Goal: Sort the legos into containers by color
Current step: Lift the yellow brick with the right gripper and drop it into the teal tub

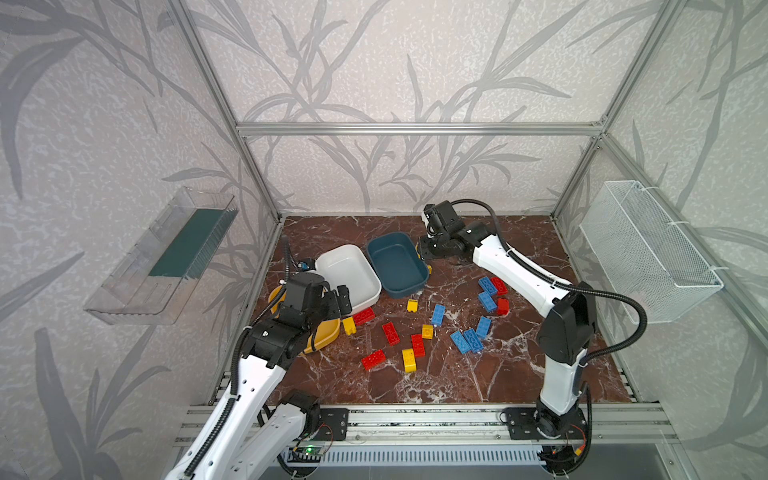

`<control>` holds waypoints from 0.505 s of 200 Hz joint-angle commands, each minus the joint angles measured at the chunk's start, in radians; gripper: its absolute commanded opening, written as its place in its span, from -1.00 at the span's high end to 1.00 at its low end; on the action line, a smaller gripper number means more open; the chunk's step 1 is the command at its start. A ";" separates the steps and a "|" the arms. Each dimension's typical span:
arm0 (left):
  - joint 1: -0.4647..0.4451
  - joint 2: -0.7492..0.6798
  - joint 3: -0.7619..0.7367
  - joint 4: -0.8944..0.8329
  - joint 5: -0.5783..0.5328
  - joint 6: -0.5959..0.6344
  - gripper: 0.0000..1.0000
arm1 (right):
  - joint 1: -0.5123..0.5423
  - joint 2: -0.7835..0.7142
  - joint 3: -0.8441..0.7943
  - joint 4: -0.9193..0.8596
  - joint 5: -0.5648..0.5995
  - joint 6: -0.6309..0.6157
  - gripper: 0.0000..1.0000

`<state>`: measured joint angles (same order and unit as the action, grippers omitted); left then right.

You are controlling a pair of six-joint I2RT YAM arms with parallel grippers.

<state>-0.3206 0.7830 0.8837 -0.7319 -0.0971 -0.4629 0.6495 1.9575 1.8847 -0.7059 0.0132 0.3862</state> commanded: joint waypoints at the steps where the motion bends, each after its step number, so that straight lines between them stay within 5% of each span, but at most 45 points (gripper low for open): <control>1: -0.006 -0.021 -0.015 -0.054 0.030 -0.040 -0.89 | 0.010 0.100 0.081 -0.072 -0.057 -0.042 0.58; 81: -0.027 0.046 -0.015 -0.117 0.047 -0.095 -0.65 | 0.020 0.337 0.288 -0.101 -0.079 -0.037 0.50; 101: -0.039 0.074 -0.004 -0.129 0.035 -0.116 -0.64 | 0.020 0.361 0.313 -0.115 -0.078 -0.041 0.28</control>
<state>-0.3454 0.8310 0.8639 -0.8135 -0.0418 -0.5430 0.6651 2.3039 2.1410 -0.7856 -0.0544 0.3573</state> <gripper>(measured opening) 0.822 0.335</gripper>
